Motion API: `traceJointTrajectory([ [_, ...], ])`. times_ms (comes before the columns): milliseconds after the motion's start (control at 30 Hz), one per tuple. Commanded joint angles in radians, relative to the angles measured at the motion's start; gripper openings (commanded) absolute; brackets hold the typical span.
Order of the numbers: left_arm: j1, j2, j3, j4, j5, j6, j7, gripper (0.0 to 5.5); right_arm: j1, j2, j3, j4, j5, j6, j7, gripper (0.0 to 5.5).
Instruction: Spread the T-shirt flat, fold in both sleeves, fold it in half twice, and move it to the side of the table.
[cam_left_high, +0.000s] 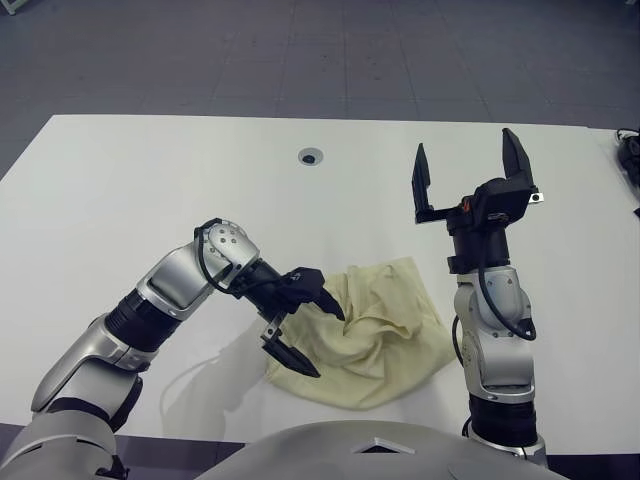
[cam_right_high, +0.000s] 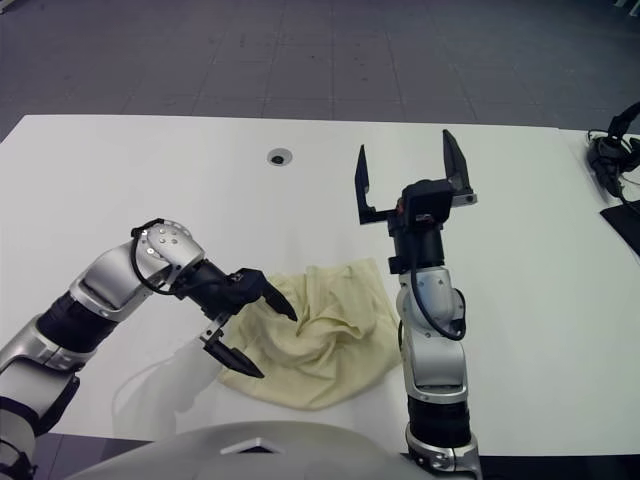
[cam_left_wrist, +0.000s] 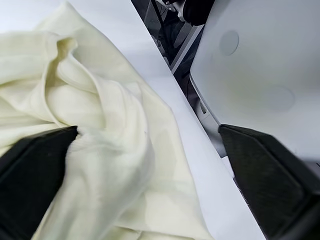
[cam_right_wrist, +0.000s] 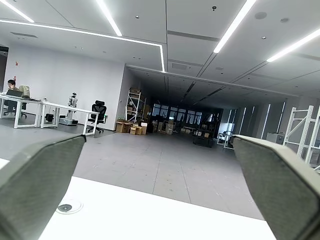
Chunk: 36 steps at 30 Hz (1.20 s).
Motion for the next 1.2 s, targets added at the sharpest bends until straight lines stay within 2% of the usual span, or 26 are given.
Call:
traceJointTrajectory([
  [33, 0.017, 0.048, -0.015, -0.025, 0.023, -0.019, -0.021, 4.49, -0.001, 0.001, -0.004, -0.006, 0.005, 0.013, 0.002, 5.40],
  [167, 0.031, 0.085, -0.029, -0.040, 0.056, -0.060, -0.027, 3.63, -0.008, 0.001, -0.004, 0.000, 0.006, 0.014, 0.003, 5.40],
  [500, 0.033, 0.130, 0.030, -0.088, -0.031, -0.048, -0.027, 1.98, -0.008, 0.002, -0.004, -0.003, 0.003, 0.017, -0.001, 5.40],
  [700, 0.028, 0.065, 0.048, -0.034, -0.006, -0.033, 0.051, 2.85, -0.013, 0.002, -0.003, 0.000, 0.004, 0.019, 0.001, 5.40],
  [1200, 0.040, 0.059, 0.019, -0.008, 0.069, -0.064, 0.061, 5.37, -0.006, 0.002, 0.000, -0.021, 0.003, 0.029, 0.002, 5.40],
])
